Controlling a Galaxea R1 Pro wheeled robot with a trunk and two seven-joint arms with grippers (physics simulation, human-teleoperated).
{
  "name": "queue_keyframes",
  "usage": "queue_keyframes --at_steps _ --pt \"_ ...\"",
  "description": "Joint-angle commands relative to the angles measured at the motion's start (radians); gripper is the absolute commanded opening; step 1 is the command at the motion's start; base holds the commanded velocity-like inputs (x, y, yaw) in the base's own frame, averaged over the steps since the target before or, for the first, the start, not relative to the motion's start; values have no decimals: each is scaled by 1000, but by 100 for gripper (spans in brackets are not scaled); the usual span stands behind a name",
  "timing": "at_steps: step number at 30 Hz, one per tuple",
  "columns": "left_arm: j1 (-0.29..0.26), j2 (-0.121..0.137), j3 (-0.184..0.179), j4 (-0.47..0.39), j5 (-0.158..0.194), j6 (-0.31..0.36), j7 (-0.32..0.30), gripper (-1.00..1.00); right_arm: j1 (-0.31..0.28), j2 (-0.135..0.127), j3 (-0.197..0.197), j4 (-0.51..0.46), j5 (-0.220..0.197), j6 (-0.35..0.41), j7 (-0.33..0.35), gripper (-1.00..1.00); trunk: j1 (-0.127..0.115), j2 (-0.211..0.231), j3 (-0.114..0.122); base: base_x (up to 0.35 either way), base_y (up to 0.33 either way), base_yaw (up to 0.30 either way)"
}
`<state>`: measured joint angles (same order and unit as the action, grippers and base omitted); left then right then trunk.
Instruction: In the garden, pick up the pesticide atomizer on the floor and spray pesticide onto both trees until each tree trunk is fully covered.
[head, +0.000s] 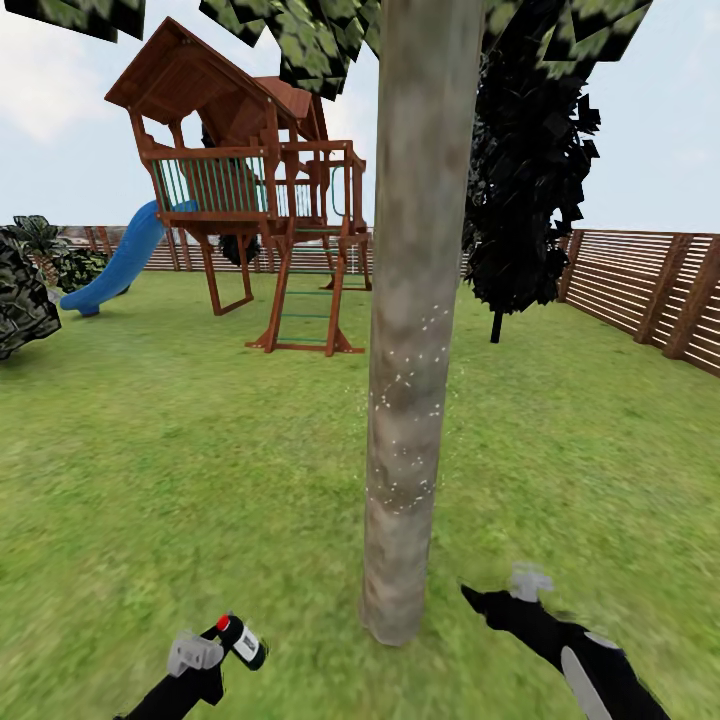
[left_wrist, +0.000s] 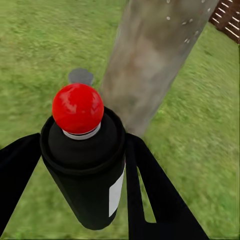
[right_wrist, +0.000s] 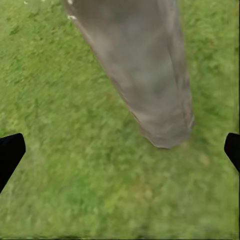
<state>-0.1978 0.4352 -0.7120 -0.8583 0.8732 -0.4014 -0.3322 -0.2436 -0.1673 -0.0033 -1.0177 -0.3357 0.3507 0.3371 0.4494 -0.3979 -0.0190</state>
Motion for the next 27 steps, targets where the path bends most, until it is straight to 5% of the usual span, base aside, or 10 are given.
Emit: queue_keyframes --at_steps 1,8,19,27 --pt "-2 0 -6 24 10 -1 -2 -100 11 -6 -1 39 -9 -33 0 100 1 -2 -2 0 0 0" --pt "-4 -22 -12 307 2 4 0 -100 31 -22 -1 370 -8 -236 -28 100 1 -2 -2 0 0 0" --pt "-4 -118 -17 551 -1 4 20 -100 32 -81 -1 728 -10 -290 -42 100 1 -2 -2 0 0 0" --pt "13 -160 -17 714 -3 3 23 -100 32 -85 10 984 -9 -296 -43 100 1 -2 -2 0 0 0"
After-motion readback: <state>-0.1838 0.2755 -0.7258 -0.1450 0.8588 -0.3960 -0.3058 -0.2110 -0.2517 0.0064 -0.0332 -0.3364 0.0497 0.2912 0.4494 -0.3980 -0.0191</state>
